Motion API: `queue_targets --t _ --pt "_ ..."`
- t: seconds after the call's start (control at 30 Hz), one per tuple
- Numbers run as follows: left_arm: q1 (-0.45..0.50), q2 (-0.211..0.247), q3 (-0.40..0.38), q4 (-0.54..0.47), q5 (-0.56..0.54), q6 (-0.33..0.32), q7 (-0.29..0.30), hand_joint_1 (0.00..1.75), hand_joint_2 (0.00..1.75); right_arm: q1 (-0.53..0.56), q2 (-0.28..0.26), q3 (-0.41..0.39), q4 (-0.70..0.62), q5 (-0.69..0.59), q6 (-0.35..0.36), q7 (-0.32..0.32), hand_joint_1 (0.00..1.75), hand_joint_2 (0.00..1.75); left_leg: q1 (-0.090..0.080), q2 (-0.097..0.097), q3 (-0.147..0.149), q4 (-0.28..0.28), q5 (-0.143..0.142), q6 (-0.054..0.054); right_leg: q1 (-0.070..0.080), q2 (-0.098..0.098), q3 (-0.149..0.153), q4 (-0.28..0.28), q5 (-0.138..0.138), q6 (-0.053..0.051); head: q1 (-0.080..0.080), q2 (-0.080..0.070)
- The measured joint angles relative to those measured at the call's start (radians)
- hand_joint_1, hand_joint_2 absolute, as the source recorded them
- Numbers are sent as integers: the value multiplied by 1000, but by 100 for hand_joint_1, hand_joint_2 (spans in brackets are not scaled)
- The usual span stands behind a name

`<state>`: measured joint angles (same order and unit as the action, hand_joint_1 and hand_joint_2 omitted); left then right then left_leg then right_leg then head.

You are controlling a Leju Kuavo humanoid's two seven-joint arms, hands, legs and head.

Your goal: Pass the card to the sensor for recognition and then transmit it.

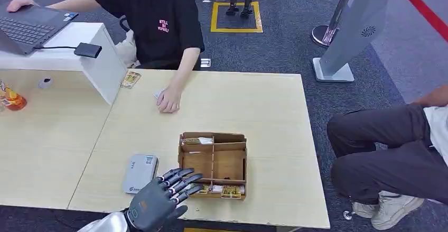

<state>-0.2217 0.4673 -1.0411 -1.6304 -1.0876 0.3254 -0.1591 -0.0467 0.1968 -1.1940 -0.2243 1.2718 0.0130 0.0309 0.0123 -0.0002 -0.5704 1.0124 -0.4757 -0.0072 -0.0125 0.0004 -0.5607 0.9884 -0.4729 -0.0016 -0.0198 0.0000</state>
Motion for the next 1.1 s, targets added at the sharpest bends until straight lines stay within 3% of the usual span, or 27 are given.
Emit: queue_targets --t 0.4,0.8,1.1 --pt "-33 -63 -30 48 -52 2 43 37 175 -3 1 0 0 5 -3 0 0 0 0 0 0 0 0 0 0 0 0 0 0 0 0 0" --pt "-96 -78 -76 74 -32 -114 55 35 175 -6 2 0 0 5 3 5 0 0 0 0 0 0 0 0 0 0 0 0 0 0 0 0" --pt "-125 -84 -105 85 -29 -128 71 35 175 -6 2 0 0 5 8 5 0 0 0 0 0 0 0 0 0 0 0 0 0 0 0 0"
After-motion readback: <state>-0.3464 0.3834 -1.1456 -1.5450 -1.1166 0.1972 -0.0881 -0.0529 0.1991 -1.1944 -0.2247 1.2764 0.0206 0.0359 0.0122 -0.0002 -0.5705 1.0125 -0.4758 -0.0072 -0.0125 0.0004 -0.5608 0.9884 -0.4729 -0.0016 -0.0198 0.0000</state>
